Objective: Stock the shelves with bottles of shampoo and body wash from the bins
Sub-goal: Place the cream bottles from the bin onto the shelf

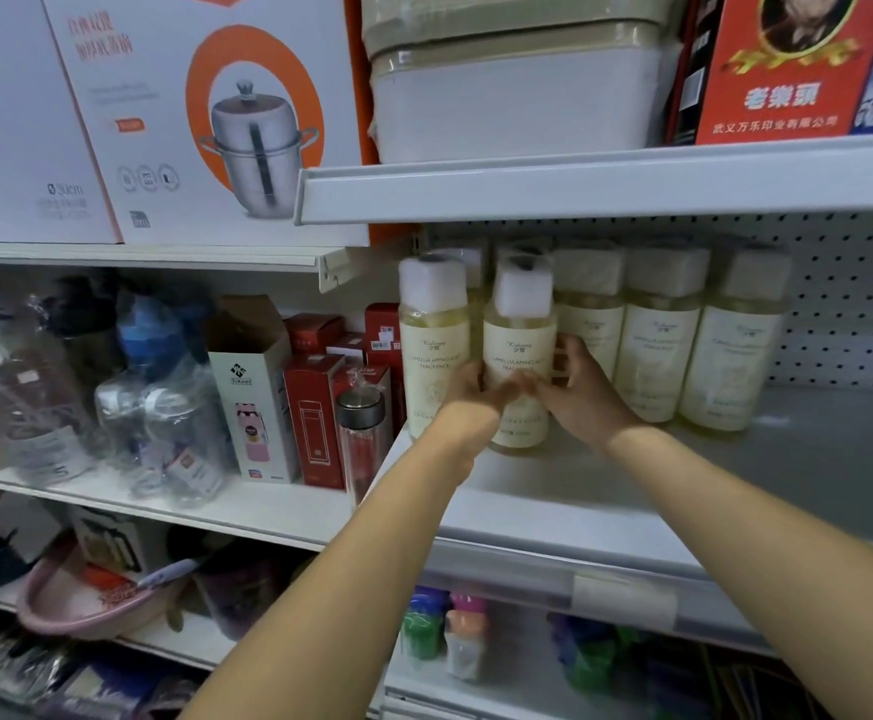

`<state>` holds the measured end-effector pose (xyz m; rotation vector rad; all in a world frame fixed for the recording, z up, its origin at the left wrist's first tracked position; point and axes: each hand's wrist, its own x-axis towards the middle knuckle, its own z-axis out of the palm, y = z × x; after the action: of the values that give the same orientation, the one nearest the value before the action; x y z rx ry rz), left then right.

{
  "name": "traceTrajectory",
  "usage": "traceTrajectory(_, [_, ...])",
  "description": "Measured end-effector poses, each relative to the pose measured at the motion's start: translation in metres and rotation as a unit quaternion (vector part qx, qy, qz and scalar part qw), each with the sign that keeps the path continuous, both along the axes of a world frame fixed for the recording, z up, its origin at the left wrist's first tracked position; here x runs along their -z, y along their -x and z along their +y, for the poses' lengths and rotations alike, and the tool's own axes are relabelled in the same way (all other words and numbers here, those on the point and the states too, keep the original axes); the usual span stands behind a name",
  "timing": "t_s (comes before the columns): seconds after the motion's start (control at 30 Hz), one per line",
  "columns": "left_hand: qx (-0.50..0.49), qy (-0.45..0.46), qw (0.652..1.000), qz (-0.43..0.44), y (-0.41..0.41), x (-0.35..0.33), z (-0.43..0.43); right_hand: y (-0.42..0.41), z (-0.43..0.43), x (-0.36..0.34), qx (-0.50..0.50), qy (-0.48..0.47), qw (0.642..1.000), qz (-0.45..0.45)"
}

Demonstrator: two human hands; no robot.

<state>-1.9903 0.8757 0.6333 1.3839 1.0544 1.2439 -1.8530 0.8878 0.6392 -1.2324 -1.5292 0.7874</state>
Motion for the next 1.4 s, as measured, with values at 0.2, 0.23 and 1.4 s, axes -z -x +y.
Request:
traceTrajectory(0.2, [-0.01, 0.02, 1.0, -0.011, 0.0, -0.002, -0.005, 0.004, 0.002, 0.004, 0.033, 0.017, 0.999, -0.015])
traceTrajectory(0.23, [-0.009, 0.028, 0.999, -0.016, 0.001, -0.002, -0.009, 0.006, 0.002, 0.005, 0.042, 0.02, 0.999, -0.019])
traceTrajectory(1.4, [-0.15, 0.376, 0.89, -0.208, 0.234, 0.209, -0.193, 0.221, -0.205, 0.208, -0.091, 0.224, 0.97, -0.024])
